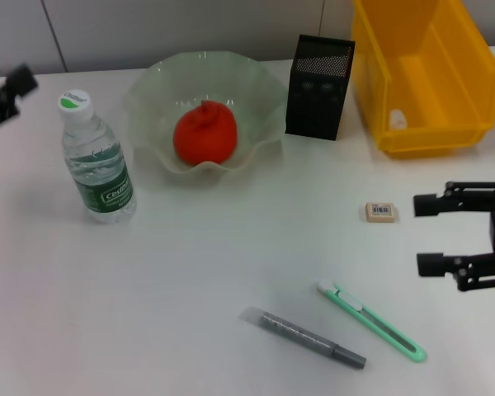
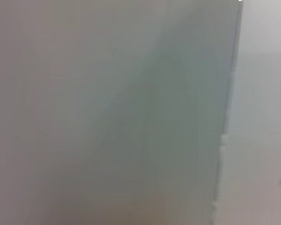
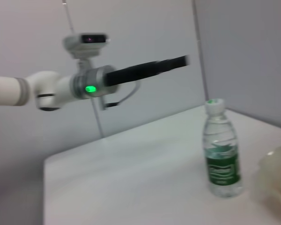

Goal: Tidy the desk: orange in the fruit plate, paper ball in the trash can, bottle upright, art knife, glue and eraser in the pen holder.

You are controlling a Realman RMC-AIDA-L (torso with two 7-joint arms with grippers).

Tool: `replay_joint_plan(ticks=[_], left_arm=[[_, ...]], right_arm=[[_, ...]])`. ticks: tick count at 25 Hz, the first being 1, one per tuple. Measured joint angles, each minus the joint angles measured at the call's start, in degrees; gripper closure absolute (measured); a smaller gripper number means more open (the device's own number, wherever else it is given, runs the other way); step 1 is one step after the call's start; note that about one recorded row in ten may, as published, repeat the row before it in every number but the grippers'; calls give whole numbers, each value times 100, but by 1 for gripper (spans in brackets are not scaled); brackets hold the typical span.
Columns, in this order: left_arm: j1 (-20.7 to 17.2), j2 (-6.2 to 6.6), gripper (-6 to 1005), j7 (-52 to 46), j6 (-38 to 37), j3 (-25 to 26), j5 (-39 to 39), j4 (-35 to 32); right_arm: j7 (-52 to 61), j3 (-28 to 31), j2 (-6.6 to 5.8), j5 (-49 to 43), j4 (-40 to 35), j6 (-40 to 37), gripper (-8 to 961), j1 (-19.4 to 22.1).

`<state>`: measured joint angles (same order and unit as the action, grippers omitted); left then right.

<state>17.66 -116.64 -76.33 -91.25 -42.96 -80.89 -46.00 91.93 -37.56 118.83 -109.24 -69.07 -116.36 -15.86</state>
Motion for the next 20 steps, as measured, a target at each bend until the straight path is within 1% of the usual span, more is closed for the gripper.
replay_joint_plan(ticks=[1, 2, 3, 4, 6, 7, 8, 9, 12, 13, 14, 16, 18, 19, 20], left_arm=[[-95, 16, 150, -66, -202, -5, -36, -26], [-95, 16, 143, -66, -202, -5, -36, -26], [-163, 44, 135, -134, -384, -16, -73, -36], [-163, 44, 135, -134, -384, -16, -73, -36], [-163, 44, 136, -134, -384, -16, -73, -36], [-419, 209, 136, -511, -1184, -41, -604, 29], [-419, 209, 136, -511, -1184, -41, -604, 29], [-474, 222, 136, -551, -1440, -29, -885, 47], [-526, 196, 137, -523, -1560, -26, -1160, 49], [-542, 176, 137, -496, -1587, -30, -1304, 55], [-538, 166, 137, -463, -1596, -34, -1571, 80], [-533, 166, 138, -444, -1601, -35, -1678, 97], [-497, 166, 138, -294, -1619, -40, -2005, 185], [-487, 167, 138, -212, -1630, -39, -2099, 234], [-483, 166, 139, -66, -1656, -39, -2162, 321]], right_arm=[[-113, 45, 2, 0, 11, 54, 183, 47], [-291, 100, 10, 0, 29, 91, 183, 102], [-436, 147, 17, 0, 50, 131, 183, 151], [-740, 223, 33, 0, 119, 234, 183, 269], [-825, 241, 31, -14, 168, 321, 183, 345], [-828, 242, 20, -47, 177, 358, 183, 387], [-828, 242, 20, -47, 177, 358, 183, 387], [-747, 252, 12, -135, 130, 401, 183, 449], [-534, 268, 17, -241, 10, 463, 183, 478], [-383, 268, 17, -300, -69, 484, 183, 471], [30, 251, 10, -450, -285, 502, 183, 403], [252, 242, 5, -548, -417, 496, 183, 344], [817, 226, -4, -878, -753, 474, 183, 146], [1384, 200, -10, -1303, -1054, 438, 183, -117], [1384, 200, -10, -1303, -1054, 438, 183, -117]])
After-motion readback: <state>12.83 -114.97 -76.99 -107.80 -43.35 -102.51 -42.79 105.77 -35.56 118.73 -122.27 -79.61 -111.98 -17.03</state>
